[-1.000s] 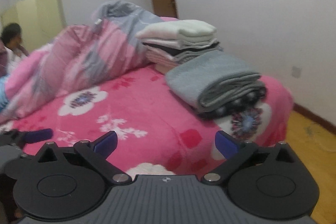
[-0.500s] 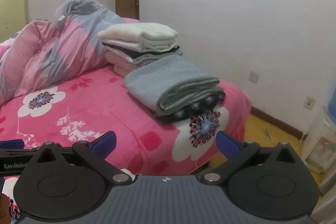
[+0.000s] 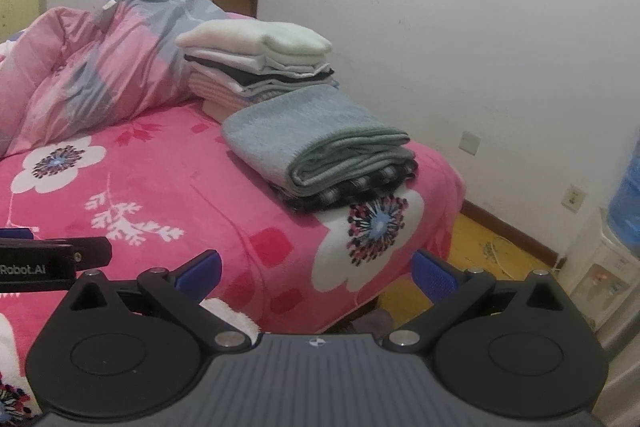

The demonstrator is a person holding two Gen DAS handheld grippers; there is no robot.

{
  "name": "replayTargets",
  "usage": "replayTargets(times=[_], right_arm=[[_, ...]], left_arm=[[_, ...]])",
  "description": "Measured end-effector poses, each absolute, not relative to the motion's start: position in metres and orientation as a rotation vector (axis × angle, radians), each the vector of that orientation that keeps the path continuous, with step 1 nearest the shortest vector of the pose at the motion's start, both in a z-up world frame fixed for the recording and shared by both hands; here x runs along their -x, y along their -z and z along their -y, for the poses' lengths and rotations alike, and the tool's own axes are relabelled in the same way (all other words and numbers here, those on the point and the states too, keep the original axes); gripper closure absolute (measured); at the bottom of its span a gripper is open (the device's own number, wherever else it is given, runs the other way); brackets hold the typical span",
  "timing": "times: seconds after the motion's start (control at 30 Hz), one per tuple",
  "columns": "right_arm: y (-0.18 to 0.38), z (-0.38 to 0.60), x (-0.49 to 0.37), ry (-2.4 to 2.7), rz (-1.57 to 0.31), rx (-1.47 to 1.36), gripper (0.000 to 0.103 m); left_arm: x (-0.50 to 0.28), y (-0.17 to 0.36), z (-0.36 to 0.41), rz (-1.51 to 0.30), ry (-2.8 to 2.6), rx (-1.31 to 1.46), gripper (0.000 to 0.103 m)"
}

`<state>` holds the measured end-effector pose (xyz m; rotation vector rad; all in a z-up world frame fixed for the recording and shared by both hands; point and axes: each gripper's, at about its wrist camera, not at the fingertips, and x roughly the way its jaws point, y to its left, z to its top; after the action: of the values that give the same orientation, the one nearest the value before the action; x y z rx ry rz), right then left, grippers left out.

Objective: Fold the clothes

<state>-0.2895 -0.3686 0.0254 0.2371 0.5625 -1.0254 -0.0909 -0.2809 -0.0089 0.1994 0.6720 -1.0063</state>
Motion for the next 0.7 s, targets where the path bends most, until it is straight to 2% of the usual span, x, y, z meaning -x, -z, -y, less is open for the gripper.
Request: replayTargets(times=[0.7], right_arm=[[-0.018,0.379,0.299,1.078,-0.559,-0.266,0.0]], left_arm=[[0.102,0.011,0.295,-0.64,0.984,-0.24,0.0]])
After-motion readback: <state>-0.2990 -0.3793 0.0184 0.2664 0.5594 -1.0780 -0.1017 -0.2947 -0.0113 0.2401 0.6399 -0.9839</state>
